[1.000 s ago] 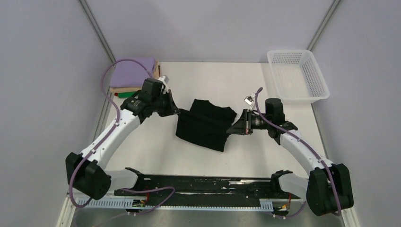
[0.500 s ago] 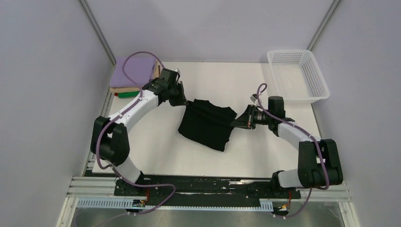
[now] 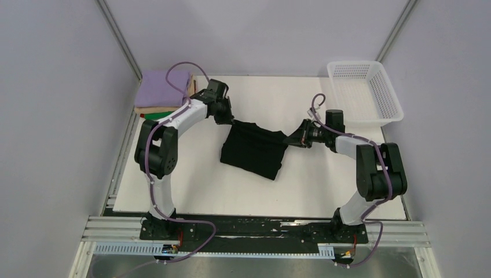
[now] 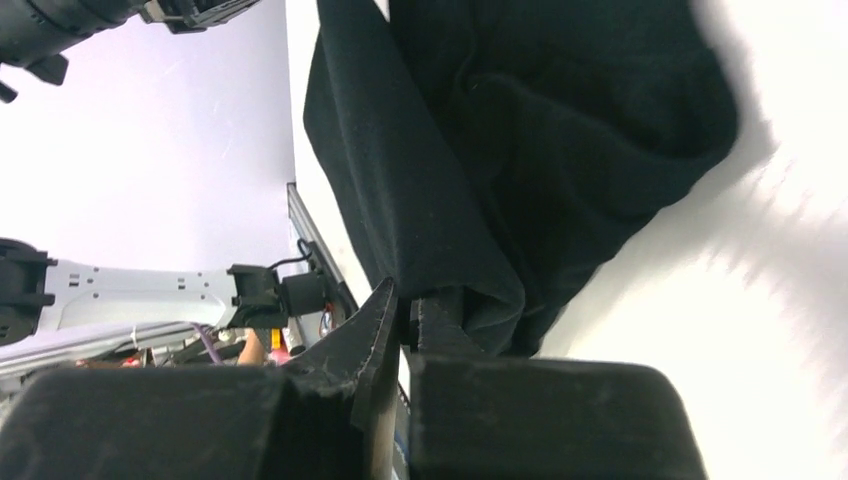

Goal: Fold and stack the t-shirts
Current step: Fold the long partially folded tshirt into a neat square, then smooth out wrinkles on the folded tshirt, then put the neatly folded tshirt into the corner of the board with the left arm, then reset both arms

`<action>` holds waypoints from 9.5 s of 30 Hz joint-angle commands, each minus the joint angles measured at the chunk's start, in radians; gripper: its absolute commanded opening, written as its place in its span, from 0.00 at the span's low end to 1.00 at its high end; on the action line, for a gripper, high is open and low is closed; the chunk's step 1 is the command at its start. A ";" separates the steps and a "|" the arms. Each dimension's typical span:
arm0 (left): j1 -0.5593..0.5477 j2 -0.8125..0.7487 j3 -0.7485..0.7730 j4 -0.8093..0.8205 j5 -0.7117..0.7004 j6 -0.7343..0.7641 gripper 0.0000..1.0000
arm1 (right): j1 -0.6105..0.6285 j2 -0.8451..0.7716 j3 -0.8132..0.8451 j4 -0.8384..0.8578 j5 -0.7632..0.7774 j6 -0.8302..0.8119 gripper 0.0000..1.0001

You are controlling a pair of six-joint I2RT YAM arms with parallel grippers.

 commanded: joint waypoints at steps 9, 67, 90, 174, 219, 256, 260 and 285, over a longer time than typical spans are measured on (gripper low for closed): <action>0.042 0.214 0.229 0.009 -0.042 0.069 0.38 | -0.021 0.186 0.184 0.033 0.140 -0.040 0.39; -0.195 -0.368 -0.403 0.245 0.074 -0.064 1.00 | 0.205 -0.278 0.004 -0.087 0.115 0.027 1.00; -0.061 -0.009 -0.270 0.322 0.160 -0.043 1.00 | 0.192 -0.060 -0.318 -0.037 0.399 0.031 1.00; -0.257 0.180 -0.029 -0.225 -0.445 0.065 0.00 | 0.119 -0.789 -0.161 -0.290 0.732 -0.230 1.00; 0.074 0.098 0.653 0.179 -1.127 1.104 0.00 | 0.119 -0.760 -0.192 -0.242 0.837 -0.238 1.00; 0.441 0.418 0.866 0.128 -0.850 0.965 0.08 | 0.118 -0.599 -0.135 -0.322 1.024 -0.266 1.00; 0.476 0.468 0.897 0.119 -0.842 0.927 0.15 | 0.117 -0.580 -0.135 -0.333 1.037 -0.260 1.00; 0.387 0.118 0.716 -0.085 -0.494 0.328 1.00 | 0.117 -0.725 -0.121 -0.366 1.068 -0.174 1.00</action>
